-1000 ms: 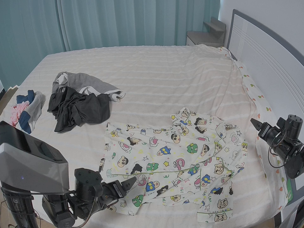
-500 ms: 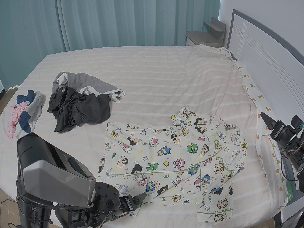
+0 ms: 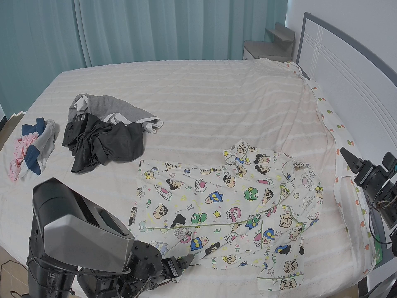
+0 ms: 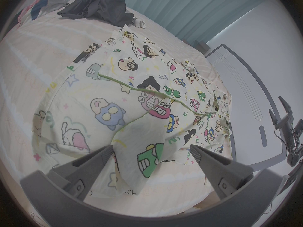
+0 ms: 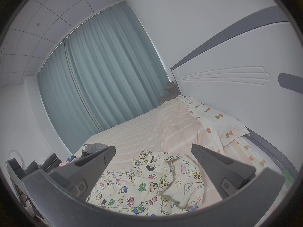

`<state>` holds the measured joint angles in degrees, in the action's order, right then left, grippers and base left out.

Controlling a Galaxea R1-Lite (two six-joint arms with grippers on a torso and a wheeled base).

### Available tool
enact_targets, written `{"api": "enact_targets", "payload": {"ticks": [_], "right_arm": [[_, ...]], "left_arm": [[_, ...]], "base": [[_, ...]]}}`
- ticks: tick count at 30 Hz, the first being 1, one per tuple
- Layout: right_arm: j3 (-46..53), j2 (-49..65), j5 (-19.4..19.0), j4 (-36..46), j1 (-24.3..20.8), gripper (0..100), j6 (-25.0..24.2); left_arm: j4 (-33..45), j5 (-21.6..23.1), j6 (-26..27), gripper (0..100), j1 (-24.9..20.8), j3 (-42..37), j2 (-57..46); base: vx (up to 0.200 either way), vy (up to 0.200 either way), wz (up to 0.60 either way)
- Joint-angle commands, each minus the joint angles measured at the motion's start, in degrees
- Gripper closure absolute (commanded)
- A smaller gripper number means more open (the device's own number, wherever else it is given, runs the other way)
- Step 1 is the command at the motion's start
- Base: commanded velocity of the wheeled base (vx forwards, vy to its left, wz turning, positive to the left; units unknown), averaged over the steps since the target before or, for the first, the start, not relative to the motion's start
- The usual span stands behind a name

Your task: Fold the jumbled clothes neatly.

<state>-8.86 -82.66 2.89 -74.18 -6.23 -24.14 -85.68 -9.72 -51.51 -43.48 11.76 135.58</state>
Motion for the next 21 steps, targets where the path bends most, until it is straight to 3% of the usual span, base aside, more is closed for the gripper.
{"api": "enact_targets", "payload": {"ticks": [1,15,16,21], "right_arm": [[0.2,0.5,-0.1,0.0,-0.3,0,0.0],[0.4,0.6,-0.3,0.0,-0.3,0,0.0],[0.4,0.6,-0.4,0.0,-0.3,0,0.0],[0.5,0.8,-0.3,0.0,-1.2,0,0.0]], "left_arm": [[0.0,-0.1,0.0,0,0.0,0.1,1.2],[-0.1,-0.3,0.0,0,0.0,0.3,1.9],[-0.1,-0.3,0.0,100,0.0,0.3,2.0],[-0.1,-0.7,-0.9,100,0.2,0.6,2.2]], "base": [[0.000,0.000,0.00],[0.000,0.000,0.00],[0.000,0.000,0.00],[0.000,0.000,0.00]]}}
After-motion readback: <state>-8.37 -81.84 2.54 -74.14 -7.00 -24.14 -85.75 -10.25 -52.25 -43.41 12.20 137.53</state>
